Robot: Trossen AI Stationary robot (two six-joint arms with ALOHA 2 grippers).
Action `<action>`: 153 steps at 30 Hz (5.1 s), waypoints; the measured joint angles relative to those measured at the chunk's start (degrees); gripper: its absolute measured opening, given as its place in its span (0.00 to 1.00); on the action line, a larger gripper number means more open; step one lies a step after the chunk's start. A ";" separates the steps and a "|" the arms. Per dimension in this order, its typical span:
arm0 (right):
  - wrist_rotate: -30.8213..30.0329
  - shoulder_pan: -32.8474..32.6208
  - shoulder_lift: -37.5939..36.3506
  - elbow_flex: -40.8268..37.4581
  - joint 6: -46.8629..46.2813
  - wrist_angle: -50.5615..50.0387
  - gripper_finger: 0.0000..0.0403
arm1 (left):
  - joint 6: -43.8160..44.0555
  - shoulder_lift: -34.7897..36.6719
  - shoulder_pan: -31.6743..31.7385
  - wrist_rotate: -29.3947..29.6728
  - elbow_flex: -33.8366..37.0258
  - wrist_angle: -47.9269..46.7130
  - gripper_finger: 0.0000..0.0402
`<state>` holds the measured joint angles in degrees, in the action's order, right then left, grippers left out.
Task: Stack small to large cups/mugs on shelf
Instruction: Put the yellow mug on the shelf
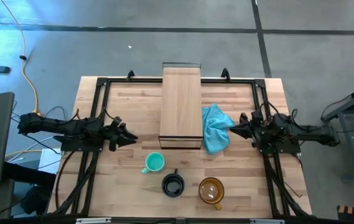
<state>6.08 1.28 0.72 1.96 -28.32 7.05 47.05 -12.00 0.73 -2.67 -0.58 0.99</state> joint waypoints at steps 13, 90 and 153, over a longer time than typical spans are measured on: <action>-5.69 -10.13 12.87 6.57 14.70 12.70 0.04 | -0.65 3.58 0.00 2.12 -0.66 5.65 0.45; -10.15 -35.15 73.17 38.60 -26.94 -14.58 0.28 | -1.56 4.39 0.00 -0.34 -8.11 -11.58 0.45; -26.10 -45.91 82.59 38.60 -43.25 -10.82 0.28 | -0.07 4.36 0.00 0.75 -8.11 -14.44 0.45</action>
<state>-20.03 -44.62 83.31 40.56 -71.57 -3.77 46.98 -7.64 0.73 -1.91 -8.69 -13.45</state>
